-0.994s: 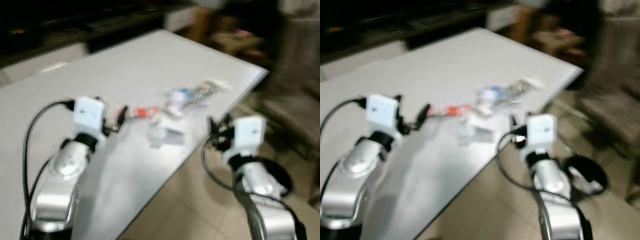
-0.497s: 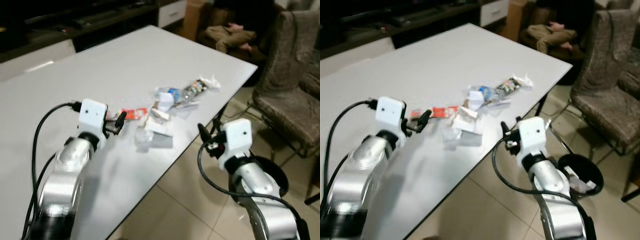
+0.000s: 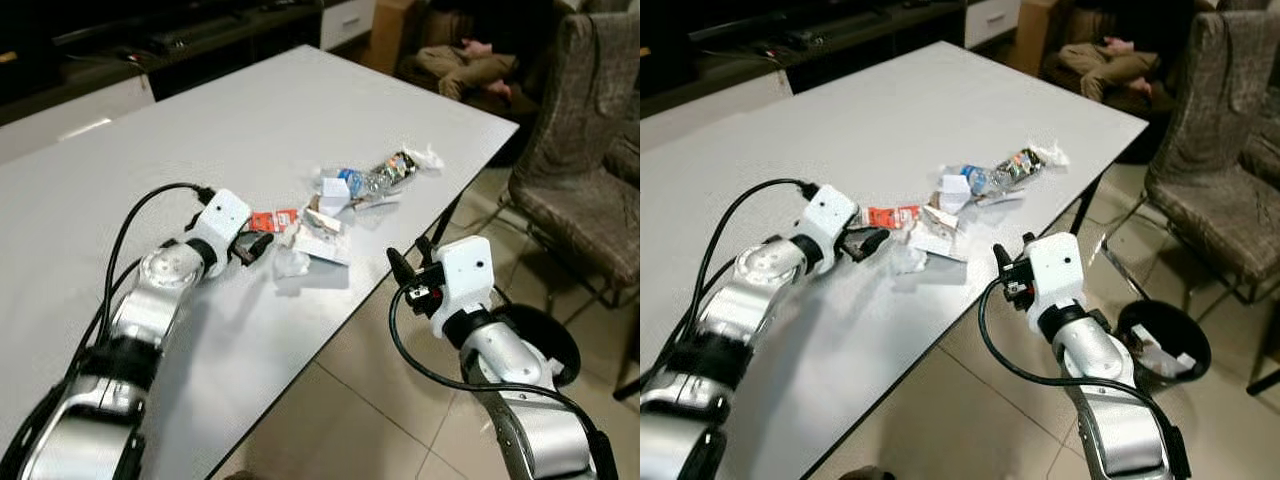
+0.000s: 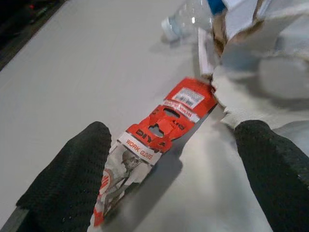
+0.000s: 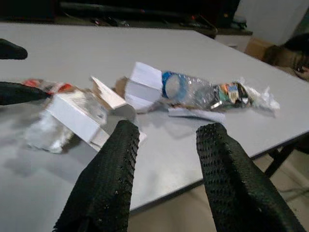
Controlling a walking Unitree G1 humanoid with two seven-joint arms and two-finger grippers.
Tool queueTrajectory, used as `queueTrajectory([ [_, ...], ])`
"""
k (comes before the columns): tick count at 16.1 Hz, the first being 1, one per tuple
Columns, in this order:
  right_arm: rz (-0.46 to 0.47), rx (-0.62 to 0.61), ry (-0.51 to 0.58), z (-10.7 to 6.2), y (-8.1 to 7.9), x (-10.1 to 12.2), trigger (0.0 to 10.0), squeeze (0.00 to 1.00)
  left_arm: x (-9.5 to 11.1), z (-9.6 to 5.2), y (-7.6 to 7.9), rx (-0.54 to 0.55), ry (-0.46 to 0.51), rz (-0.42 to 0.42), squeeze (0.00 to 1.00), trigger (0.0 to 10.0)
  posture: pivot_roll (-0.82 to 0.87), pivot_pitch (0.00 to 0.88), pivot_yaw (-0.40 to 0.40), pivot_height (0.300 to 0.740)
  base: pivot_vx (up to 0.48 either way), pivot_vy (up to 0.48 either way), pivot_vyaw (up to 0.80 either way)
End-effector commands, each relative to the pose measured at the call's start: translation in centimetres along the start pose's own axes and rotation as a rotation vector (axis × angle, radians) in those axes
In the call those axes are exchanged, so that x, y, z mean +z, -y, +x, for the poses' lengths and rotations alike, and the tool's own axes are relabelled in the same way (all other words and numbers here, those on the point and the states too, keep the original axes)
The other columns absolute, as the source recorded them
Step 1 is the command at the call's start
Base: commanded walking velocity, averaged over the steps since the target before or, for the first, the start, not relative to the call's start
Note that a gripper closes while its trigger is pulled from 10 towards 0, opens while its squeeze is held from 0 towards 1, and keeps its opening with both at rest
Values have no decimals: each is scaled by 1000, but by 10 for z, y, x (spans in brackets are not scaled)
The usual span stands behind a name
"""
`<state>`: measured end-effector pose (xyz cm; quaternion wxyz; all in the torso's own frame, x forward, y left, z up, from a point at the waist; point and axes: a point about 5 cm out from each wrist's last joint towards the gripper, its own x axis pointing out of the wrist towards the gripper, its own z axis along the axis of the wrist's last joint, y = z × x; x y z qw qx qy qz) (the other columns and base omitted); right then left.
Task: Picking trash to rubbish bin
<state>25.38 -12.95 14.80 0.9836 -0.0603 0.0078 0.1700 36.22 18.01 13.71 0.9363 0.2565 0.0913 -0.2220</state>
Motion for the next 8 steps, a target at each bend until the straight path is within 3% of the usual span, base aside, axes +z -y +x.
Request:
queueTrajectory([
  [1,-11,-25,9,-5,4,4,10000,0,-1,4,-7,3,-17,50,0,10000,-25,85,7,740,0,0,0],
  [8,-9,-31,-10,-12,2,2,10000,0,-12,13,-12,-28,-115,105,0,10000,-40,112,15,740,0,0,0],
])
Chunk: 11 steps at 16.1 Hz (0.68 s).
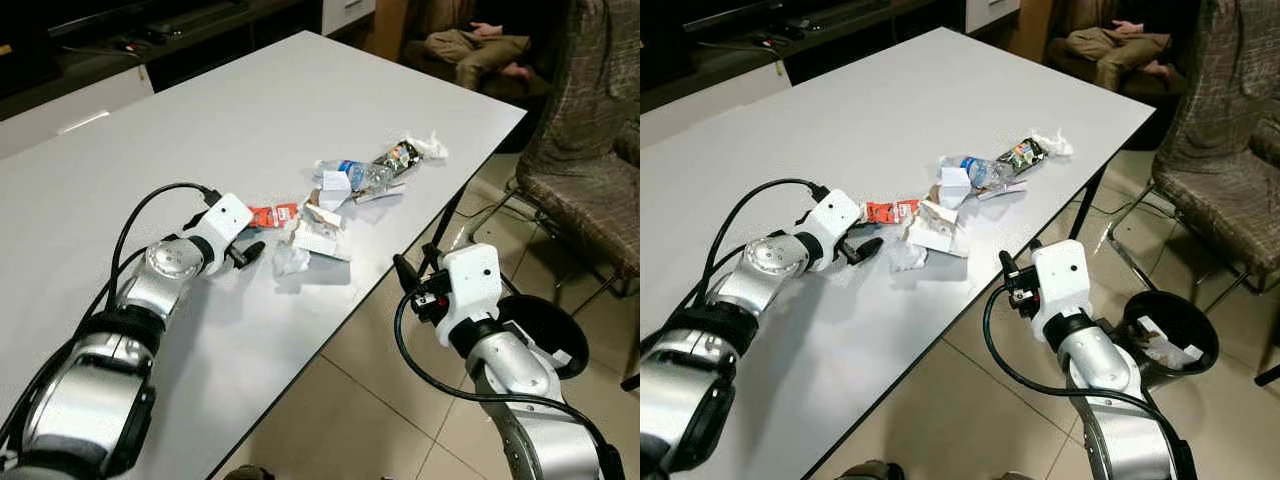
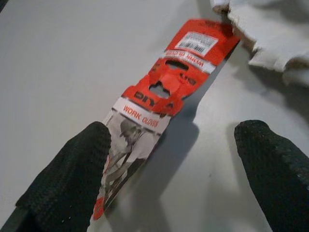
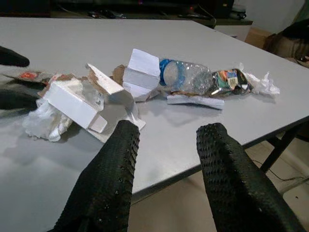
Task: Picking trash to rubbish bin
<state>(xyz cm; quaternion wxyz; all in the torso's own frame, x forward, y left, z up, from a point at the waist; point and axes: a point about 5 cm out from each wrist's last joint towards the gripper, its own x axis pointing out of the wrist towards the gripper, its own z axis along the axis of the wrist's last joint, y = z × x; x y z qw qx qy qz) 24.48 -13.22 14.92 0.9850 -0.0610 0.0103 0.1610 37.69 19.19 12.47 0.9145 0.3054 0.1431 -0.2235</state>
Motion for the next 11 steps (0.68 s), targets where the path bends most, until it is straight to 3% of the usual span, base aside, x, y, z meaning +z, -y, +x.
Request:
queueTrajectory([
  [1,-9,-13,-5,-3,2,2,10000,0,2,1,-4,8,-9,34,0,10000,-40,113,16,740,0,0,0],
  [5,5,8,-9,-3,-1,2,10000,0,0,1,-11,72,-51,53,0,10000,-38,122,18,740,0,0,0],
  [6,47,93,-4,-5,-8,4,10000,0,-1,1,-10,71,-61,61,0,9176,-38,122,18,740,0,0,0],
  [7,58,148,-11,-6,-13,4,10000,0,-1,1,-10,71,-61,55,0,5294,-41,126,20,740,0,0,0],
  [8,71,217,-23,-9,-19,4,10000,0,-1,2,-10,65,-59,52,0,3412,-41,126,20,740,0,0,0],
  [9,82,251,-37,-11,-22,3,10000,0,-1,2,-9,60,-60,54,0,902,-41,126,20,740,0,0,0],
  [10,86,317,-59,-15,-28,1,10000,0,-2,2,-7,48,-63,51,0,0,-41,126,20,740,0,0,0],
  [11,88,358,-74,-18,-33,-1,10000,0,-2,3,-6,44,-68,57,0,0,-41,126,20,740,0,0,0],
])
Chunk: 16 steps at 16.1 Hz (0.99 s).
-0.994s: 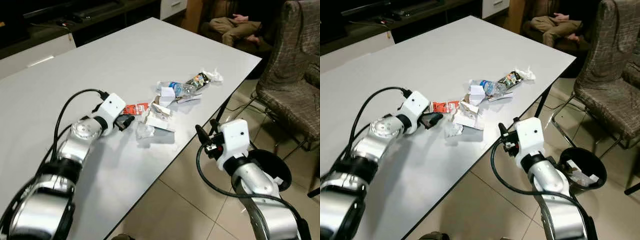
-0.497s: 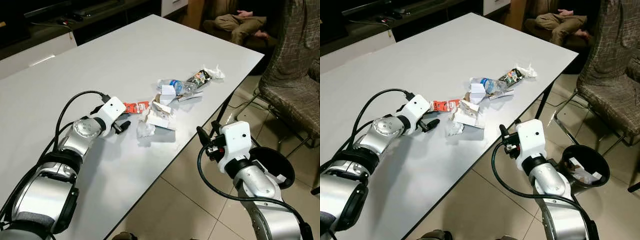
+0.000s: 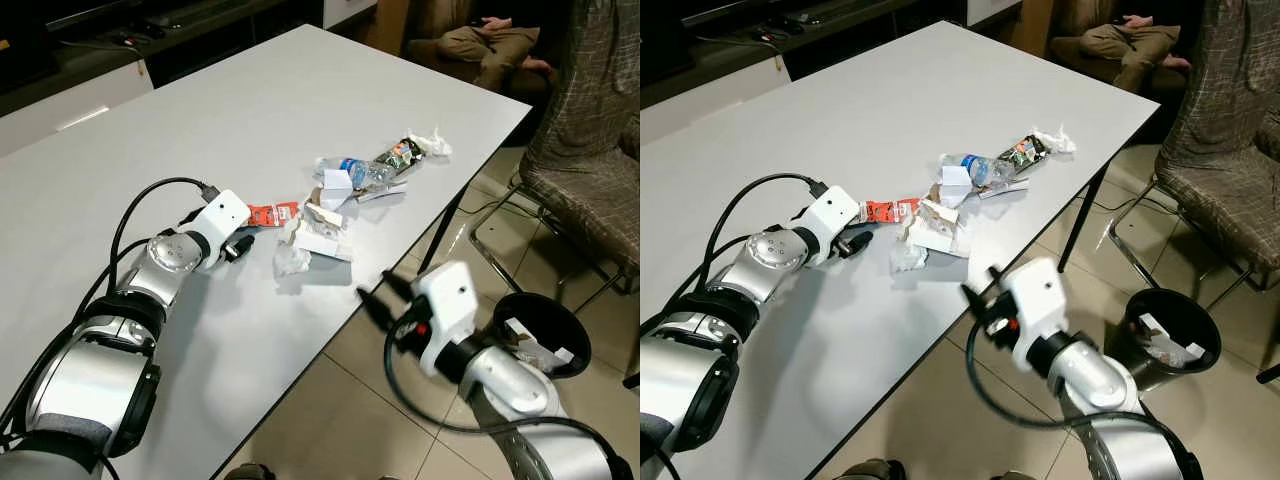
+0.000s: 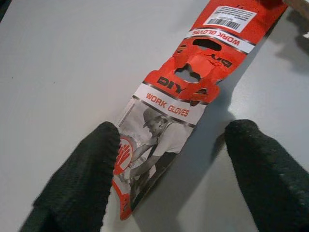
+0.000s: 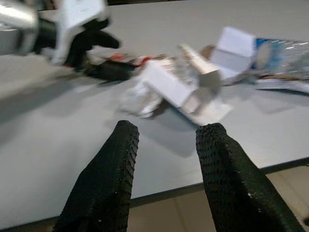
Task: Picking trash to rubbish bin
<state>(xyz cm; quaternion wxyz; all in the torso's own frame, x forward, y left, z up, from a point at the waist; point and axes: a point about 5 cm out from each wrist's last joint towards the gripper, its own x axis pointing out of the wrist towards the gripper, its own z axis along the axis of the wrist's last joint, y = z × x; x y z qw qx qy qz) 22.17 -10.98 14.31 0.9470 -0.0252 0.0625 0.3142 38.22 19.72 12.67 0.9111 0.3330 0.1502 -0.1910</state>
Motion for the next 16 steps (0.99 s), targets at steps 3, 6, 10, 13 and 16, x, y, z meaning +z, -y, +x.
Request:
queueTrajectory([
  [3,14,72,-10,-2,-11,2,10000,0,-2,1,5,-38,-19,30,0,0,-41,124,23,740,0,0,0],
  [6,5,79,-14,-2,-13,2,10000,0,-3,1,6,-48,-23,36,0,0,-40,124,25,740,0,0,0],
  [10,-6,77,-21,-2,-13,2,10000,0,-7,1,8,-57,-46,34,0,0,-41,123,26,740,0,0,0],
  [13,-11,75,-23,-2,-13,1,10000,0,-9,1,8,-60,-54,28,0,0,-41,123,26,740,0,0,0],
  [16,-12,74,-23,-1,-13,1,10000,0,-10,0,8,-59,-61,24,0,0,-40,122,27,740,0,0,0],
])
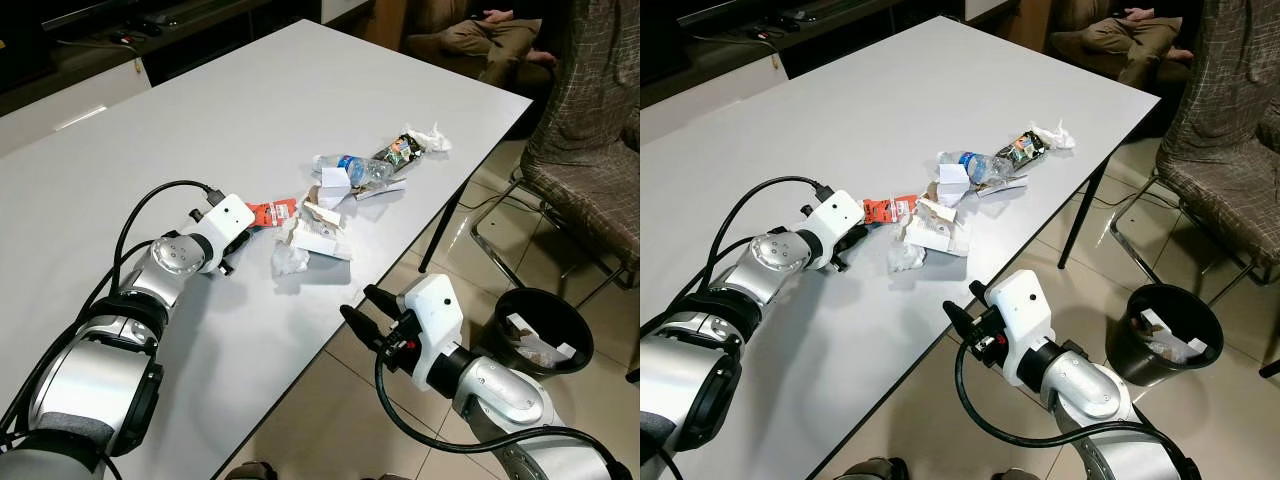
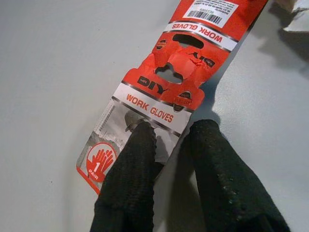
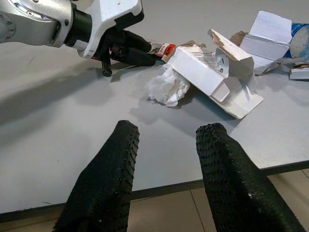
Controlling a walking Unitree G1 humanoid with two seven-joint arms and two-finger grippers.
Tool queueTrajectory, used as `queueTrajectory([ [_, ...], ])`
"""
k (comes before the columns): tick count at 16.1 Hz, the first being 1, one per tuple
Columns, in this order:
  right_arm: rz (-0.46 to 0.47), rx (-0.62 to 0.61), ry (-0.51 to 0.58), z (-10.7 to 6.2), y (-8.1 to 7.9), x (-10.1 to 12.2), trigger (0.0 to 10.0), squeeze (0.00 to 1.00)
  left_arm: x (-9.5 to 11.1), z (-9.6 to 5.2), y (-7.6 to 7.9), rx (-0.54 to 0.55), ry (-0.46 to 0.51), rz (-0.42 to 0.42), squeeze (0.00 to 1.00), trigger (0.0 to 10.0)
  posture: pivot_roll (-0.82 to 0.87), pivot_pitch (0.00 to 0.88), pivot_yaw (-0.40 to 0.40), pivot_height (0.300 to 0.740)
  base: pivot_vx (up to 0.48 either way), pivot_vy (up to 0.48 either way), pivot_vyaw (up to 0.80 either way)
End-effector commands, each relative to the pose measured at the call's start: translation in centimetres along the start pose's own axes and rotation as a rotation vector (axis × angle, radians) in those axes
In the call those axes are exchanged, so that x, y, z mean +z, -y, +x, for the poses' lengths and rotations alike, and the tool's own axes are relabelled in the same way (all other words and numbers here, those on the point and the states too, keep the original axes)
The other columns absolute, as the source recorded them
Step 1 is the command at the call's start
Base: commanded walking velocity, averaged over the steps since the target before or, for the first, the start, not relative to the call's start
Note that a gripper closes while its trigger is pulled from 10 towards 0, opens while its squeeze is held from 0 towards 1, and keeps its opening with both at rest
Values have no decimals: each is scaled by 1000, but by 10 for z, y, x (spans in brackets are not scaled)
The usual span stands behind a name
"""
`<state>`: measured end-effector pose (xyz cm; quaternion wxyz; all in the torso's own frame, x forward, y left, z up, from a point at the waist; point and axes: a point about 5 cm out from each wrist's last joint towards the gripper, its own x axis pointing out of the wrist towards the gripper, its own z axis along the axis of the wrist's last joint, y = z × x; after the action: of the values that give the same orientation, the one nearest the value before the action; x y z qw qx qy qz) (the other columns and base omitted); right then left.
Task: Picking trash to rubbish bin
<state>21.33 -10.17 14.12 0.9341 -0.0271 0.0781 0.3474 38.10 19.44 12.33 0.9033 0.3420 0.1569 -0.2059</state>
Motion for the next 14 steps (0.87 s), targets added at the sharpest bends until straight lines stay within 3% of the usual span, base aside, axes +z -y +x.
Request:
queueTrajectory([
  [1,-15,0,6,1,-1,3,10000,0,-9,-1,3,-28,-57,-7,0,0,-39,120,28,740,0,0,0],
  [14,-9,-27,16,8,3,3,10000,0,-12,-6,-9,19,-39,-63,0,0,-15,108,16,740,0,0,0],
])
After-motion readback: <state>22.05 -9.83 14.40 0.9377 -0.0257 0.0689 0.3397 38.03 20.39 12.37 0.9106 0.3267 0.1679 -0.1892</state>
